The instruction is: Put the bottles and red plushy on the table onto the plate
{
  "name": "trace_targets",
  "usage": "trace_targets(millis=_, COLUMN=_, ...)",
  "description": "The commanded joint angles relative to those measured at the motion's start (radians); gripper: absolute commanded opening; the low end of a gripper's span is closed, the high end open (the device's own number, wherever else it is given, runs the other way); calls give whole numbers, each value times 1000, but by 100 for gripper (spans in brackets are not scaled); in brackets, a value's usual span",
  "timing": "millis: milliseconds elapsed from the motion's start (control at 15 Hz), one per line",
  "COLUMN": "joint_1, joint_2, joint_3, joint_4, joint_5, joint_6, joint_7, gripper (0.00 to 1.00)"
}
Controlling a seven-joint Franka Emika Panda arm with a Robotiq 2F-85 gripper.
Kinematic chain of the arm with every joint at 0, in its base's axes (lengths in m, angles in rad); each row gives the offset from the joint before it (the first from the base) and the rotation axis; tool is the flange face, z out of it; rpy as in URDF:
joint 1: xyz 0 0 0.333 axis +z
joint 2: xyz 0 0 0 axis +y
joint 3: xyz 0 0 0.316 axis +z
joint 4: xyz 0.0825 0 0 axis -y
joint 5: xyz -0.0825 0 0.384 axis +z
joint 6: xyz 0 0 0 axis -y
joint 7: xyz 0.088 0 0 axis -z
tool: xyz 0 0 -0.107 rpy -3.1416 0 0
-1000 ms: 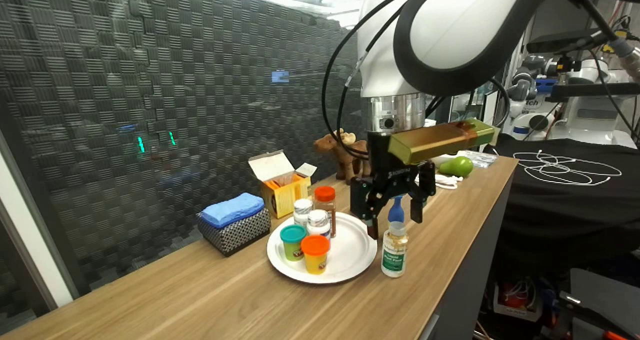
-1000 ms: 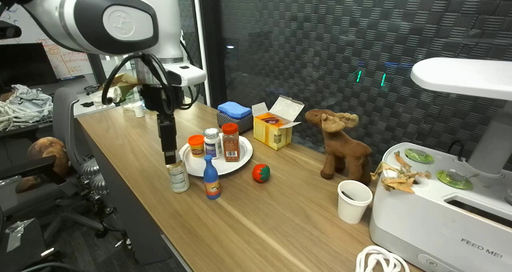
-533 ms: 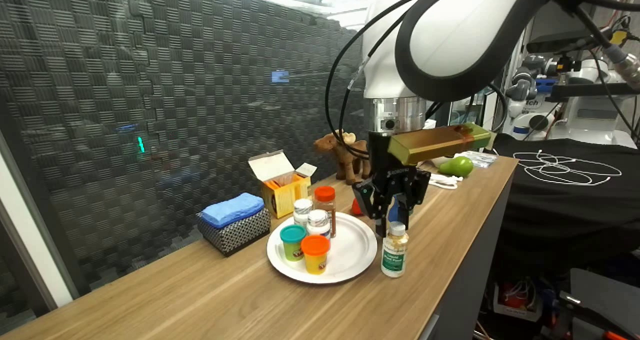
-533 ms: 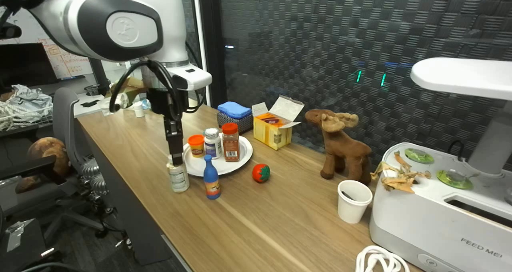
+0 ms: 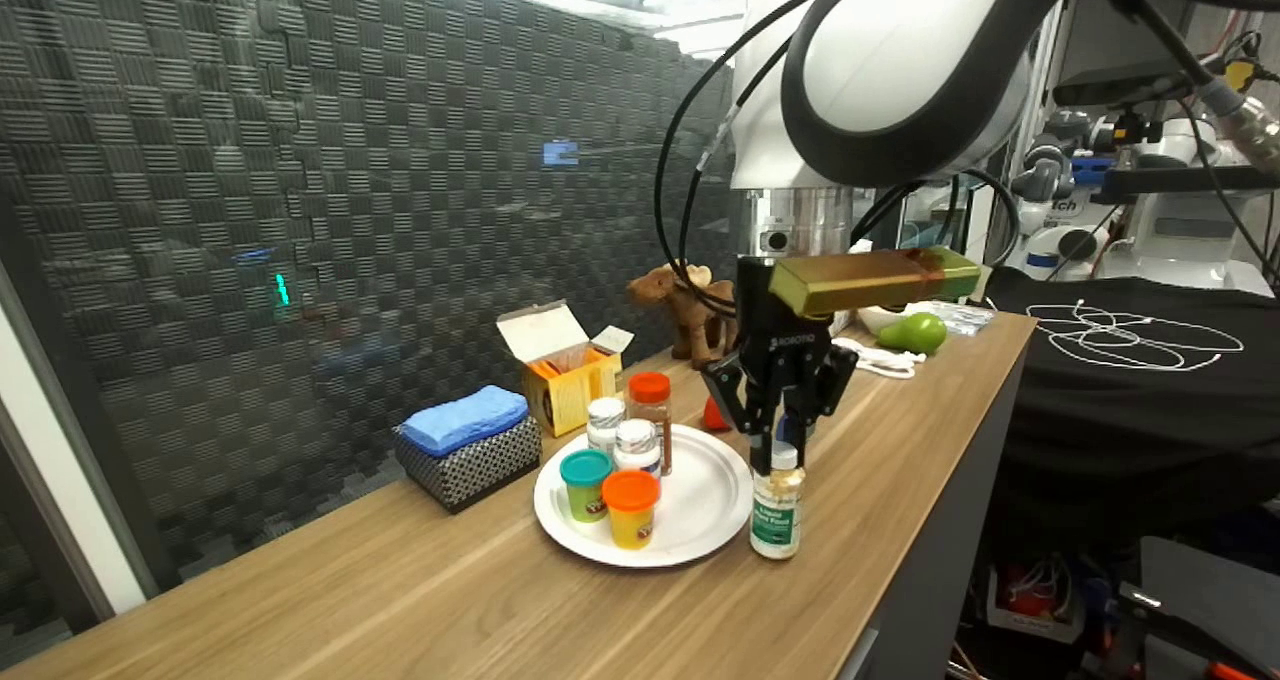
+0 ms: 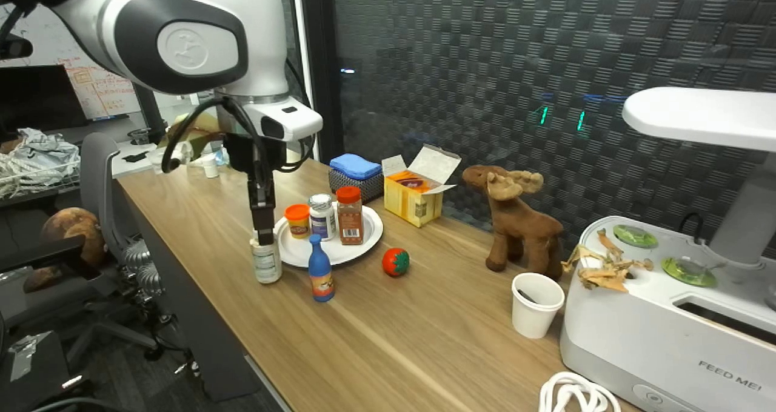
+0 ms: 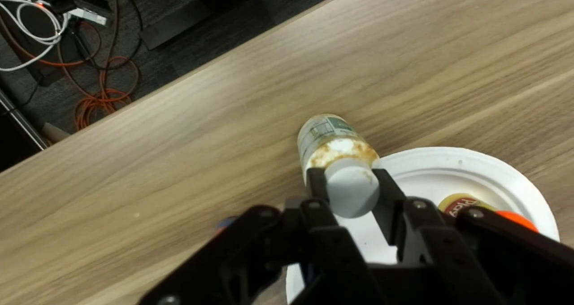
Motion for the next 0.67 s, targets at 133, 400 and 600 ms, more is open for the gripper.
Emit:
trace_targets(millis=133, joint_1=2, joint_2=-64, joint_3=8, joint_4=37, joint_5=13, joint_6=-53, joint_7=-7, gripper=12)
trace_targets(millis=400, joint_1=-1, joint_2=-28, joint_3=10, joint_4=97, joint_5=0, joint_6=-41, joint_7=-12, gripper=12)
trace_targets(millis=600, joint_1=-3, joint_2=26, joint_3=5, joint_4=157, joint_5=-20, joint_6=-43, joint_7=-6, gripper=13)
